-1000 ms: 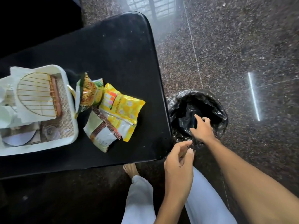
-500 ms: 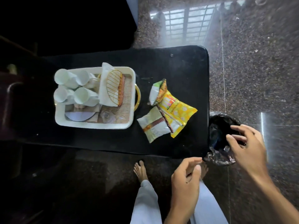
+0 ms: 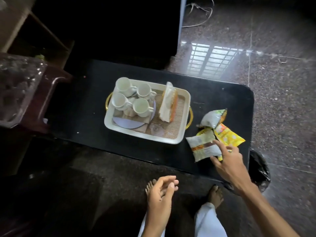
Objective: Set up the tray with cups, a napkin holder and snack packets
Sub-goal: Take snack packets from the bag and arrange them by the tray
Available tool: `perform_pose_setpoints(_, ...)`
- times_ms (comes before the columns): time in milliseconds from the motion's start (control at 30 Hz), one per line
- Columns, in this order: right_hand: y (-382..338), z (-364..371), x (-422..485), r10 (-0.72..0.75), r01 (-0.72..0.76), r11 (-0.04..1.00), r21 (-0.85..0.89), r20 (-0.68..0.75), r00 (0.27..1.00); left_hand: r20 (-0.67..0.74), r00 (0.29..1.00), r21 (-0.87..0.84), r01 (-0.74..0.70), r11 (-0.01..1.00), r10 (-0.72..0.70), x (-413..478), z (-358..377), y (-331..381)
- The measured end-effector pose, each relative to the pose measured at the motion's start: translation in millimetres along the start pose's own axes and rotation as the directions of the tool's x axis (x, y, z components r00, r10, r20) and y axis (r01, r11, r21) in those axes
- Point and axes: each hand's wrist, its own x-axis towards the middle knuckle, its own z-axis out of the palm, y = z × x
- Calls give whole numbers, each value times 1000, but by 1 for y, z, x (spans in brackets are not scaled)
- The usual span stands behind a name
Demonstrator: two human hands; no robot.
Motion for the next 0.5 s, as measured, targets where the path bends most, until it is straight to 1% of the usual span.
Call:
perform_pose_setpoints(100, -11, 13, 6, 77, -79, 994, -77, -31, 997, 24, 1000, 19, -11, 1000, 11, 10, -33, -3)
perform_pose_setpoints(200, -16, 21, 12, 109, -113, 989, -99, -40, 993, 31, 999, 35, -21, 999, 20, 24, -59, -8)
perform_pose_setpoints(300, -20, 23, 17, 96, -97, 994, -43, -38, 995, 33, 999, 42, -12, 999, 10, 37, -77, -11)
perform_pose_setpoints(433, -29, 22, 10, 46, -34, 996, 79, -165, 985, 53, 998, 90, -23, 996, 18, 51, -80, -11)
perform_pose_setpoints(500, -34, 21, 5, 31, -6, 992, 128, -200, 979, 74, 997, 143, -42, 989, 32, 58, -71, -8)
